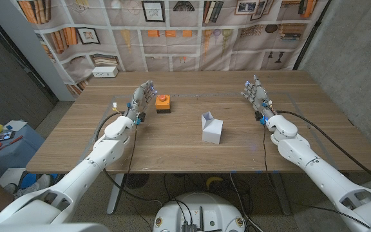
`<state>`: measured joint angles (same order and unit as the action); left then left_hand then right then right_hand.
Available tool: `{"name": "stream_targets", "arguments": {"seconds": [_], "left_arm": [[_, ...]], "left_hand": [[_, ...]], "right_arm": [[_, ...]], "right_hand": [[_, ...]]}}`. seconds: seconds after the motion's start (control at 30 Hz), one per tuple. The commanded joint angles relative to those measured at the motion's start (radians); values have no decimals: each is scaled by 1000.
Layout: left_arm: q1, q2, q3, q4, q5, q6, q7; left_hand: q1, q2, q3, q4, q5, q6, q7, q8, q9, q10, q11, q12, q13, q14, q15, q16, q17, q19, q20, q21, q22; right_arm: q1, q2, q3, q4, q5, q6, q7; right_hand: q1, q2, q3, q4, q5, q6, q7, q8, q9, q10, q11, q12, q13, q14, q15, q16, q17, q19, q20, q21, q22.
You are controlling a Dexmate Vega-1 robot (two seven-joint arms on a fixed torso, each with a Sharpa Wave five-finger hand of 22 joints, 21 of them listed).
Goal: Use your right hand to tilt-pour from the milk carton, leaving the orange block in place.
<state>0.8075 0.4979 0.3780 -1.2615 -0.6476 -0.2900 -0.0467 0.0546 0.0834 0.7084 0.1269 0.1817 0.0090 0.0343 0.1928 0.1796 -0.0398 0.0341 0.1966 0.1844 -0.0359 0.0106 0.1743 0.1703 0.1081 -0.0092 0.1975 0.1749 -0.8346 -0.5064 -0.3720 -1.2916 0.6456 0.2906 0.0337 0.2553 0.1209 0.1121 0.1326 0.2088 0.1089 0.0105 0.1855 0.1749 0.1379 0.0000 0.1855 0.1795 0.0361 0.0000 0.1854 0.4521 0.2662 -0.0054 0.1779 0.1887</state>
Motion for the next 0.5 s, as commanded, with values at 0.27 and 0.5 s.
{"name": "stream_targets", "arguments": {"seconds": [0.27, 0.5], "left_arm": [[-10, 16, 5, -18, 11, 37, 14], [-6, 21, 3, -36, 12, 49, 27]], "left_hand": [[3, 97, 12, -3, 7, 1, 8, 3, 3, -5, 1, 4, 4, -10, 2, 7, 2, 7, 0, 4, 2], [4, 96, 16, -5, 7, -3, 6, 1, 3, -4, 2, 5, 3, -8, 1, 7, 2, 7, 0, 4, 2]], "right_arm": [[39, 12, -14, 53, -20, 4, 1], [26, -16, -21, 14, -40, -27, -15]], "right_hand": [[5, 3, 3, 3, 6, 6, -3, 3, 1, 8, -1, 5, 5, 13, 3, 5, -6, 7, 0, 8, -4], [4, 4, 5, 0, 7, 8, -7, 3, 1, 10, -3, 5, 4, 14, 1, 6, -13, 7, 0, 9, -9]]}}
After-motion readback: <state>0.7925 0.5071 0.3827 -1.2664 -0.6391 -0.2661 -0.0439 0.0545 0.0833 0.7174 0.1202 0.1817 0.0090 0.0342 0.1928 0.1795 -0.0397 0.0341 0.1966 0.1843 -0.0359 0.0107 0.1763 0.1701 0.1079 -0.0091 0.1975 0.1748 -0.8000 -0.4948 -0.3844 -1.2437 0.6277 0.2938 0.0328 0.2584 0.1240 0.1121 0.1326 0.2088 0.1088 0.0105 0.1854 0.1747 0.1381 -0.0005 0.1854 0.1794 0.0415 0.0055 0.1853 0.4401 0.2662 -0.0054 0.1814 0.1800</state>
